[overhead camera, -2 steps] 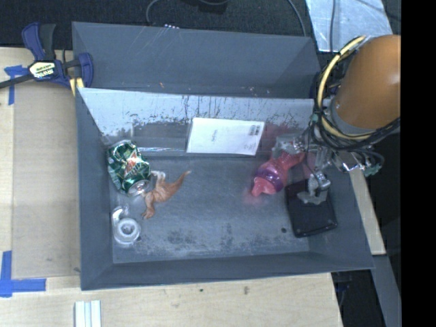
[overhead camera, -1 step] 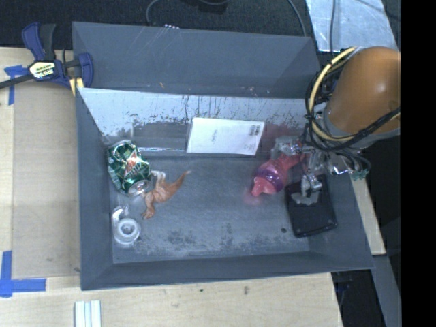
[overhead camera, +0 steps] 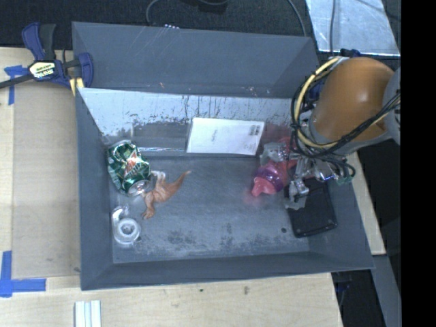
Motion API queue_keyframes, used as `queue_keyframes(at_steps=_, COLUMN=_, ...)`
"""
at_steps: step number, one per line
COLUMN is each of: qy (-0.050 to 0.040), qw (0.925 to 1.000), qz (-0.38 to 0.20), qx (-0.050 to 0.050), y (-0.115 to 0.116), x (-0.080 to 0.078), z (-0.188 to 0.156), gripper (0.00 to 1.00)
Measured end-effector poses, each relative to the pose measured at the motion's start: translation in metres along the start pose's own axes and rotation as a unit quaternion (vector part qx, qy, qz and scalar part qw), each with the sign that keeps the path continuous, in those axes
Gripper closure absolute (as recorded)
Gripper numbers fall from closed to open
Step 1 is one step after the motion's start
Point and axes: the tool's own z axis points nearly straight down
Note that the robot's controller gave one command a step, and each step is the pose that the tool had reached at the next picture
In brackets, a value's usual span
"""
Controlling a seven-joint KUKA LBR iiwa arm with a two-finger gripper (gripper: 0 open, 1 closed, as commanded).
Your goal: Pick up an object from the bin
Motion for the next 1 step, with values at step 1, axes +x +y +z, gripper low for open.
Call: queue_keyframes(at_steps=1, qy=-0.0034, qw=0.9948, qz=-0.102, qx=0.005, y=-0.0039, x=-0.0167, z=0.0412, gripper=0.00)
